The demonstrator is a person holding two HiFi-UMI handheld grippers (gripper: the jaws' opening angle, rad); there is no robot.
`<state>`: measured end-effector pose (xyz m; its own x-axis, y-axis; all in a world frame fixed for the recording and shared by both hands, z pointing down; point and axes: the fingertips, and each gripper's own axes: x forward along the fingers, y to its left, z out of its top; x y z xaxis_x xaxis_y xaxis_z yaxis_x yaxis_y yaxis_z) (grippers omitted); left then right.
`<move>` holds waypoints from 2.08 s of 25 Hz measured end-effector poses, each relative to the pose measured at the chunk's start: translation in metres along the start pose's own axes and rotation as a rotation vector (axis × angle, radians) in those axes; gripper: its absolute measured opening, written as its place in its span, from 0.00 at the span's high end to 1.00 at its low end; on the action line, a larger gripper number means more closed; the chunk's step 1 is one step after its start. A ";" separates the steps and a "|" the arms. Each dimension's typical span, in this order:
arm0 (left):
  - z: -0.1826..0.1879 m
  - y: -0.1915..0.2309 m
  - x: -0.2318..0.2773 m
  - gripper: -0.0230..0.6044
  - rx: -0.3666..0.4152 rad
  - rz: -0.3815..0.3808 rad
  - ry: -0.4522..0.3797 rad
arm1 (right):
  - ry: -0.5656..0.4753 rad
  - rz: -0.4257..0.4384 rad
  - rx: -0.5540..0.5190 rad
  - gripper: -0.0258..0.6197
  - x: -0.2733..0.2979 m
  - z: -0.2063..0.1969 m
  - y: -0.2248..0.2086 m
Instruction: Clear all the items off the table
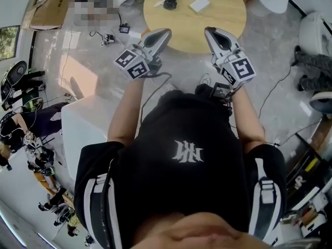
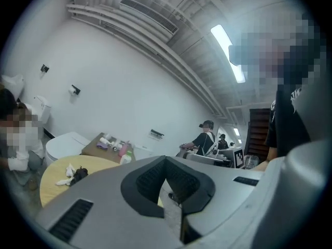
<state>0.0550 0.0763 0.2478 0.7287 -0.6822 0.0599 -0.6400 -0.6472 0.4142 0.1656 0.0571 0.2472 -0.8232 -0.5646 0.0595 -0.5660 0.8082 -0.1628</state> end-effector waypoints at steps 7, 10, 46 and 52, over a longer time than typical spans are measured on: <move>0.007 0.003 0.013 0.94 0.061 0.070 0.026 | -0.044 0.092 -0.004 0.82 0.018 0.009 -0.021; 0.009 0.011 0.015 0.94 0.072 0.071 0.039 | -0.037 0.091 0.006 0.72 0.031 0.007 -0.031; -0.030 0.272 -0.005 0.94 -0.188 0.013 0.078 | 0.610 -0.167 0.293 0.27 0.336 -0.258 -0.104; -0.030 0.279 -0.008 0.94 -0.195 0.009 0.076 | 0.708 -0.222 0.258 0.41 0.335 -0.280 -0.113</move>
<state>-0.1216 -0.0886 0.3897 0.7441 -0.6553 0.1302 -0.5927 -0.5575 0.5812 -0.0587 -0.1764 0.5608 -0.5731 -0.3975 0.7167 -0.7640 0.5755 -0.2918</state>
